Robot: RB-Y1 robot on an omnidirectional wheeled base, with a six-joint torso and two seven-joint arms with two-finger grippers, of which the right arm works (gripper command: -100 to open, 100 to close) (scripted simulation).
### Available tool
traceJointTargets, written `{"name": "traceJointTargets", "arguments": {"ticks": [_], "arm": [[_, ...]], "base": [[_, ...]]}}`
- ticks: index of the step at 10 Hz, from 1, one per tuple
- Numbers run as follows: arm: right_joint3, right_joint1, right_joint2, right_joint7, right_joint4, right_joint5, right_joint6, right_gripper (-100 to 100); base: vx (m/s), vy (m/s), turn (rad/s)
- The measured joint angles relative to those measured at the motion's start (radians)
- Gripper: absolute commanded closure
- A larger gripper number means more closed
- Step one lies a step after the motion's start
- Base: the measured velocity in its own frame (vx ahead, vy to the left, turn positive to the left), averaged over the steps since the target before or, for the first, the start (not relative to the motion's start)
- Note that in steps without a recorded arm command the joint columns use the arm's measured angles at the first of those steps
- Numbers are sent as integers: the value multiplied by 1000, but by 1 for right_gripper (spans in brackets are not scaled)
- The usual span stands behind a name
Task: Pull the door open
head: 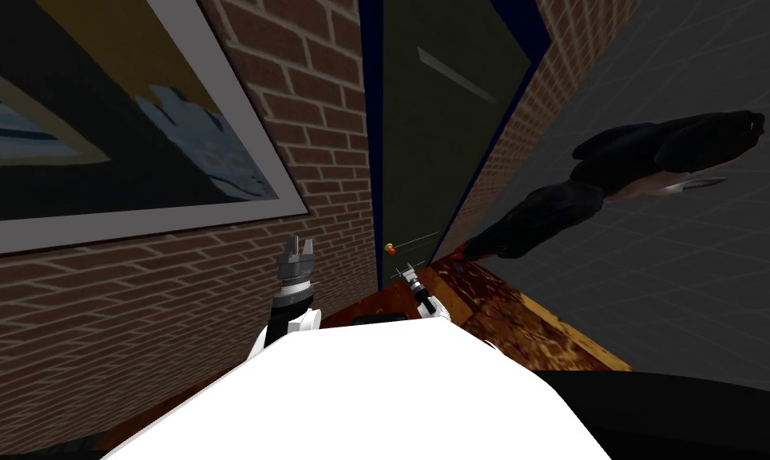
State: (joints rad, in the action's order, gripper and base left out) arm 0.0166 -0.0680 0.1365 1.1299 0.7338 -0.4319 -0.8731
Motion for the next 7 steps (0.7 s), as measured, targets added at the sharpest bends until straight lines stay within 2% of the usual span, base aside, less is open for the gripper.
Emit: {"name": "traceJointTargets", "arguments": {"ticks": [3, 7], "arm": [[-6, -4, -1, 7, -5, 2, 0, -100], [-32, -12, -7, 34, -13, 11, 10, -100]], "base": [[-170, -21, 82], [-189, -13, 222]]}}
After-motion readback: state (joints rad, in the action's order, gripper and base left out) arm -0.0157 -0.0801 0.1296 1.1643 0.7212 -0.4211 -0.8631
